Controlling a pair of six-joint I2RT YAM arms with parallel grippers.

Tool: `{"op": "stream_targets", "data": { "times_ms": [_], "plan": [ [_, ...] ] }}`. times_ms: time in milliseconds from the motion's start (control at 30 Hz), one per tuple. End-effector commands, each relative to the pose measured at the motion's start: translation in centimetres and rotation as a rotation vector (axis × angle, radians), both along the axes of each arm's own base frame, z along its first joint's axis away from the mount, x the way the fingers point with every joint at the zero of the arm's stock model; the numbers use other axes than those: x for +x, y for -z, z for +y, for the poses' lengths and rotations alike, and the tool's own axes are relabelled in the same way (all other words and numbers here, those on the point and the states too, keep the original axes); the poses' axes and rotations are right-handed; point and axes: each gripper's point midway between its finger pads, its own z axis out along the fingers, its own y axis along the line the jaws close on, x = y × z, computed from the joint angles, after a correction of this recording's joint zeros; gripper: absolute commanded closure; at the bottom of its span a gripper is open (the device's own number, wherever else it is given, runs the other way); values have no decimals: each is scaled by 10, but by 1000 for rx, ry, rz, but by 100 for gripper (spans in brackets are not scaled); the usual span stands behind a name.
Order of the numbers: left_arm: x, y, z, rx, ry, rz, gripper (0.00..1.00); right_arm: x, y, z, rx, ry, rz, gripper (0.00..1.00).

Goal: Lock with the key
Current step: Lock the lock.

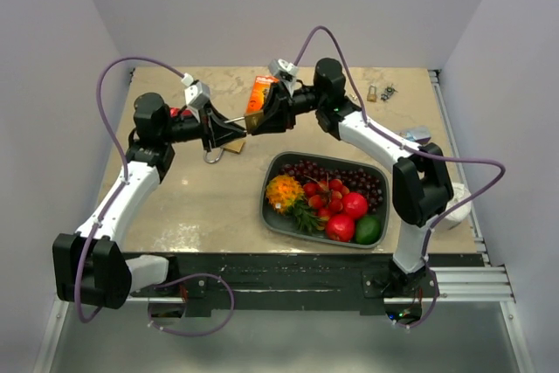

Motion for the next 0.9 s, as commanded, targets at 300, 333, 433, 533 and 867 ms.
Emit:
{"op": "stream_targets", "data": {
  "times_ms": [300, 333, 433, 533, 867],
  "plan": [
    [-27, -24, -31, 13, 129, -140, 100, -101, -27, 26, 147, -346, -26, 100],
    [-27, -21, -27, 23, 120, -132, 100, -95, -27, 23, 129, -343, -21, 100],
    [-22, -14, -9, 54, 72, -117, 100, -81, -24, 11, 121, -305, -53, 100],
    [-17, -9, 7, 103, 21, -131, 100, -69, -25, 4, 97, -278, -27, 100],
    [-10, -26, 13, 106, -31, -142, 76, -79, -51, 0, 15, -299, 225, 100]
  ]
}}
